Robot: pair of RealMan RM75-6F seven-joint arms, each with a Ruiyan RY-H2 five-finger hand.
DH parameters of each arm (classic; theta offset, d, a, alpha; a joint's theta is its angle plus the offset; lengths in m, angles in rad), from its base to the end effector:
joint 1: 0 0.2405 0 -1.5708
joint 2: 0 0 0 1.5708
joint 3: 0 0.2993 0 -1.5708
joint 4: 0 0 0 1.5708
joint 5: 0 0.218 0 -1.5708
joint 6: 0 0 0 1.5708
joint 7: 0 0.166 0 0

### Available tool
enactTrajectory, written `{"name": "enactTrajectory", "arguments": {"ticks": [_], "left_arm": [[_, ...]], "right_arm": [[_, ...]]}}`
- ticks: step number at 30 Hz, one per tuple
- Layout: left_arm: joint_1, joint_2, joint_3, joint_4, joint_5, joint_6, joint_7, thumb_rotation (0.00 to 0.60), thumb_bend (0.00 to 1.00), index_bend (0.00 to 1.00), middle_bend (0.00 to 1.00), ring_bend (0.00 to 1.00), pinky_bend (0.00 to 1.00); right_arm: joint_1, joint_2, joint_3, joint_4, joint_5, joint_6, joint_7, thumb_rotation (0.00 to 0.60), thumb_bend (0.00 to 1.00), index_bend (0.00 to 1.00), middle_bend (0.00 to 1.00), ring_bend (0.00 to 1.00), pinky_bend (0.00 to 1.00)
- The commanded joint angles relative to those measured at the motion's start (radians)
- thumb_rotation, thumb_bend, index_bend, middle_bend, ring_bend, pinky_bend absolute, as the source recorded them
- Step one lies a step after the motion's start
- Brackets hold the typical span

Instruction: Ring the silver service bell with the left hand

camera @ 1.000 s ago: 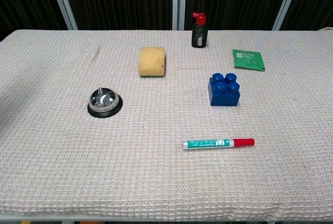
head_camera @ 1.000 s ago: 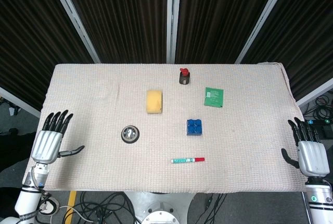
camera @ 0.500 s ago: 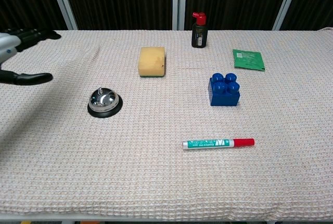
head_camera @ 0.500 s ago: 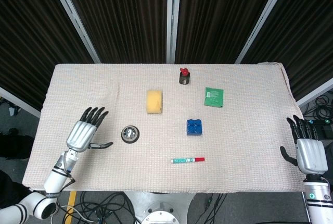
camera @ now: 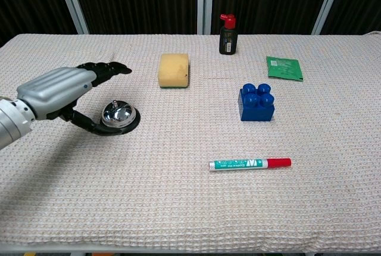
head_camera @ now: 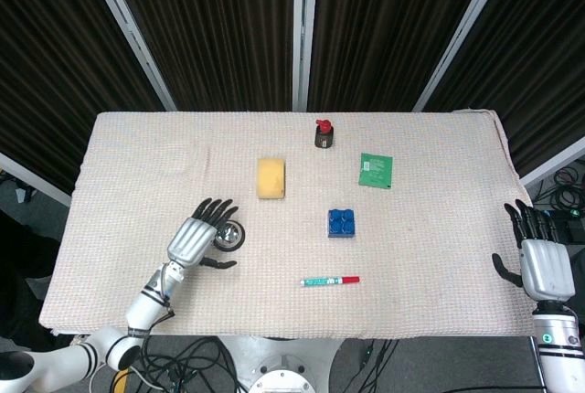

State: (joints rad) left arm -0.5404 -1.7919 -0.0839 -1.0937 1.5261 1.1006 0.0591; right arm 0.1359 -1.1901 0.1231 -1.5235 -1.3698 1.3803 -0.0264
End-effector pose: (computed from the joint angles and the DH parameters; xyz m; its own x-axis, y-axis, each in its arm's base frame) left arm -0.2352 0.3380 -0.0941 0.4184 0.2016 0.8856 0.8472 -0.4381 -0.3006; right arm -0.3737 -0.2418 0.1582 0.4081 -0.0137 0.9128 -0.9096 0.0796 0.4078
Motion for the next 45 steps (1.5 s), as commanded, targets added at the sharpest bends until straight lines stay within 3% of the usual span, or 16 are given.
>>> {"name": "enactTrajectory", "arguments": {"ticks": [1, 6, 10, 12, 20, 29, 37, 45], "left_arm": [[-0.009, -0.022, 0.009, 0.018, -0.006, -0.013, -0.01, 0.286, 0.0, 0.0, 0.0, 0.0, 0.0], [-0.019, -0.044, 0.014, 0.038, -0.015, -0.03, -0.022, 0.243, 0.0, 0.0, 0.0, 0.0, 0.0], [-0.027, -0.048, 0.02, 0.042, -0.013, -0.037, -0.077, 0.11, 0.0, 0.0, 0.0, 0.0, 0.0], [-0.028, -0.048, 0.027, 0.053, -0.011, -0.039, -0.087, 0.08, 0.0, 0.0, 0.0, 0.0, 0.0], [-0.017, -0.077, 0.048, 0.108, 0.002, -0.006, -0.101, 0.067, 0.0, 0.0, 0.0, 0.0, 0.0], [-0.013, -0.116, 0.073, 0.183, -0.006, -0.037, -0.092, 0.06, 0.0, 0.0, 0.0, 0.0, 0.0], [-0.021, -0.11, 0.06, 0.169, 0.017, 0.021, -0.094, 0.053, 0.0, 0.0, 0.0, 0.0, 0.0], [-0.009, -0.118, 0.086, 0.186, 0.001, -0.023, -0.087, 0.053, 0.0, 0.0, 0.0, 0.0, 0.0]], "right_arm": [[0.0, 0.0, -0.001, 0.001, -0.001, 0.0, 0.003, 0.6, 0.24, 0.0, 0.0, 0.0, 0.0], [0.0, -0.002, -0.002, 0.005, 0.001, -0.003, 0.006, 0.6, 0.24, 0.0, 0.0, 0.0, 0.0], [0.001, -0.002, -0.002, 0.007, 0.001, -0.003, 0.008, 0.6, 0.24, 0.0, 0.0, 0.0, 0.0], [0.001, -0.002, -0.002, 0.009, 0.002, -0.005, 0.009, 0.6, 0.24, 0.0, 0.0, 0.0, 0.0], [0.004, -0.006, -0.005, 0.019, 0.01, -0.019, 0.016, 0.6, 0.24, 0.0, 0.0, 0.0, 0.0], [0.004, -0.004, -0.004, 0.021, 0.011, -0.016, 0.021, 0.6, 0.24, 0.0, 0.0, 0.0, 0.0], [0.002, -0.004, -0.004, 0.024, 0.011, -0.015, 0.026, 0.6, 0.24, 0.0, 0.0, 0.0, 0.0], [0.004, -0.004, -0.004, 0.026, 0.012, -0.019, 0.028, 0.6, 0.24, 0.0, 0.0, 0.0, 0.0]]}}
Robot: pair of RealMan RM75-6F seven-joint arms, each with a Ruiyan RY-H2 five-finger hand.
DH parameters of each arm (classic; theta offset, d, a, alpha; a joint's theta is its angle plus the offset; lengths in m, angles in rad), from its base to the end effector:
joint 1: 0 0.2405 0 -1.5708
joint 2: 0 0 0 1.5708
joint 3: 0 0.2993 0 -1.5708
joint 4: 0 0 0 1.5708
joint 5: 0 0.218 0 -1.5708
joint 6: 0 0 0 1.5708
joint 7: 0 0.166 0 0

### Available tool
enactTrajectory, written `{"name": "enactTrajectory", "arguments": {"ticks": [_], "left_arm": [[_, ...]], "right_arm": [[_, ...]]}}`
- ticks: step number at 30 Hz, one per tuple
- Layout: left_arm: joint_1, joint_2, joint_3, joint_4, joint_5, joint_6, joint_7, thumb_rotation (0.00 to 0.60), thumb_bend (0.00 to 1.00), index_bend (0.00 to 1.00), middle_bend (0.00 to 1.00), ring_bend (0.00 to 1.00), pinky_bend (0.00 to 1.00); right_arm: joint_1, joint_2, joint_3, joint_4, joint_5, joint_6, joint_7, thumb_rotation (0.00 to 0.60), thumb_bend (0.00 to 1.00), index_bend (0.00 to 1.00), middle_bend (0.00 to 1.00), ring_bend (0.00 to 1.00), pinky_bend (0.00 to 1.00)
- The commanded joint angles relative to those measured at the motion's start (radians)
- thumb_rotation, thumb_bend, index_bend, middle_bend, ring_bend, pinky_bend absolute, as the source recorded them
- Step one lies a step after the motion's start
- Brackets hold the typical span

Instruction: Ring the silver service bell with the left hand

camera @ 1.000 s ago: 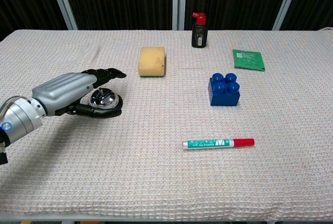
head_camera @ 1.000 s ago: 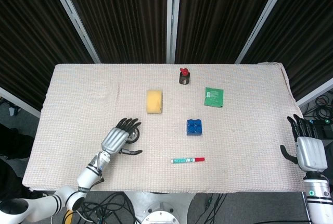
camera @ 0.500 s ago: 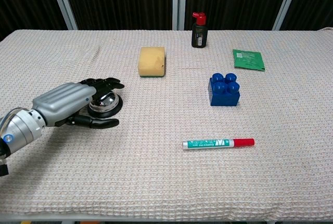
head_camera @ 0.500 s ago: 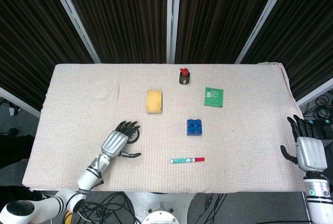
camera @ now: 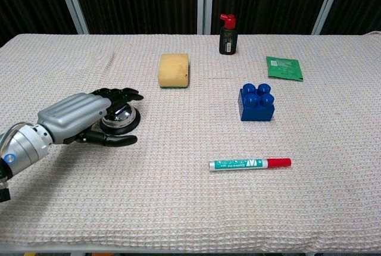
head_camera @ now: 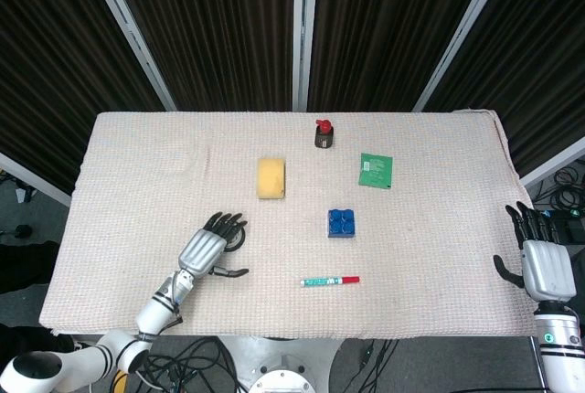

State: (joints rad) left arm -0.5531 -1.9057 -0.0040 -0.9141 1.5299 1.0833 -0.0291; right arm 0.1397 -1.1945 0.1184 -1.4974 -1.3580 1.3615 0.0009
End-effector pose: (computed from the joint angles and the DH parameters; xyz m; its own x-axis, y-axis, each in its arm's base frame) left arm -0.2477 0.3262 -0.1360 0.4418 0.2722 0.8548 0.8425 -0.4533 -0.2911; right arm -0.3814 -0.2425 0.1571 0.3993 -0.0305 0.9163 -0.9117 0.0922 0.4004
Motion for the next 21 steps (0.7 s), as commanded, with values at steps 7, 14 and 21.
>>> {"name": "enactTrajectory", "arguments": {"ticks": [7, 14, 21], "left_arm": [[-0.015, 0.003, -0.024, -0.012, 0.014, 0.046, -0.003, 0.051, 0.0, 0.0, 0.0, 0.0, 0.0], [-0.002, 0.01, 0.003, -0.023, 0.01, 0.025, 0.011, 0.05, 0.0, 0.0, 0.0, 0.0, 0.0], [-0.003, 0.011, -0.002, -0.015, 0.006, 0.023, 0.018, 0.052, 0.0, 0.0, 0.0, 0.0, 0.0]], "right_arm": [[0.0, 0.002, 0.001, 0.001, 0.0, 0.0, 0.006, 0.6, 0.24, 0.0, 0.0, 0.0, 0.0], [0.002, 0.001, 0.001, 0.003, 0.002, -0.006, 0.009, 0.6, 0.24, 0.0, 0.0, 0.0, 0.0], [0.002, 0.002, 0.001, 0.006, 0.002, -0.005, 0.015, 0.6, 0.24, 0.0, 0.0, 0.0, 0.0]]}}
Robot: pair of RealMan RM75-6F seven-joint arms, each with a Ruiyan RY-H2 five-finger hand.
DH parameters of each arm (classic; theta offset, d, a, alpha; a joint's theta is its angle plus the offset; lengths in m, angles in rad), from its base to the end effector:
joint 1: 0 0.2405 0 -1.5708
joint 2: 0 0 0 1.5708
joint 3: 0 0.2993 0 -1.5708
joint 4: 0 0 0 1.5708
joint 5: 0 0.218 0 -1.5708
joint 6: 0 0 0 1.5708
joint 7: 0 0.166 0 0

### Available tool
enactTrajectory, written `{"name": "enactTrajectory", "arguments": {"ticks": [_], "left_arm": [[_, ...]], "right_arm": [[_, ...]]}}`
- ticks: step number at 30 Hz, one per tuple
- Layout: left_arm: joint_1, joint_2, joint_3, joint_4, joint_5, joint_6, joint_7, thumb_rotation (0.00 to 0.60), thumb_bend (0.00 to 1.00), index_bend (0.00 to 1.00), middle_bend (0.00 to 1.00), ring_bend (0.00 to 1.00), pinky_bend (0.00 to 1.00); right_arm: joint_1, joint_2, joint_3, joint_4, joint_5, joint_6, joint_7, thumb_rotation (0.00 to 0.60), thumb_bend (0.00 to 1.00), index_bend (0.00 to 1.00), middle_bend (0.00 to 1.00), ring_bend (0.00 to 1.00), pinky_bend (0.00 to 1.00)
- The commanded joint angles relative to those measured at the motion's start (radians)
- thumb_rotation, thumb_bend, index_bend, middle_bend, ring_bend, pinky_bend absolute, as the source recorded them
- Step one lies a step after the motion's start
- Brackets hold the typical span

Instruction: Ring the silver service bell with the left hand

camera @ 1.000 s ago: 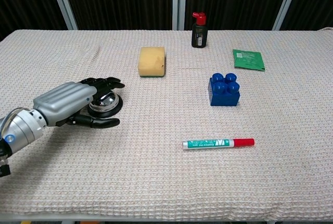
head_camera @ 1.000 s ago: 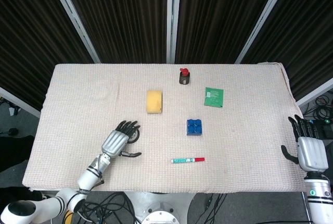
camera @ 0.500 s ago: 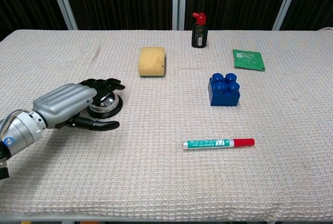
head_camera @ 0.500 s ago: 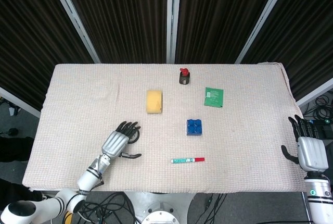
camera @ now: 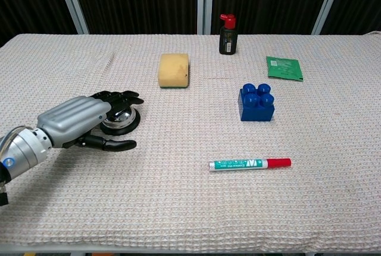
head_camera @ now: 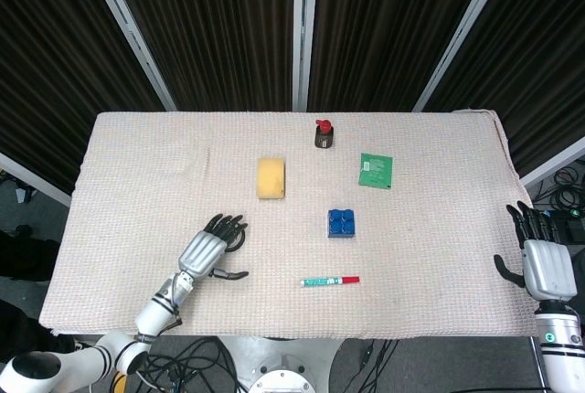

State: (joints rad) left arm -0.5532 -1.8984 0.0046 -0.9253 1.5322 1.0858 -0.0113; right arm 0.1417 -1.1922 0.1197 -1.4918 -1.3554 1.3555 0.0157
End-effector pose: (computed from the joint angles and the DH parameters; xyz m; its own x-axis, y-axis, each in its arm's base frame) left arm -0.2475 0.3241 -0.1353 0.4585 0.2678 0.8474 0.8317 -0.4653 -0.3029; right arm -0.3830 -0.2437 0.1583 0.3917 -0.0320 0.9195 -0.9147 0.0946 0.3930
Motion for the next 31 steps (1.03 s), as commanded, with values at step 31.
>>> {"name": "enactTrajectory", "arguments": {"ticks": [31], "left_arm": [[0.335, 0.488, -0.049, -0.477, -0.095, 0.47, 0.246, 0.05, 0.0, 0.0, 0.0, 0.0, 0.0]], "right_arm": [[0.003, -0.021, -0.026, 0.004, -0.067, 0.023, 0.009, 0.6, 0.24, 0.0, 0.0, 0.0, 0.0]]}}
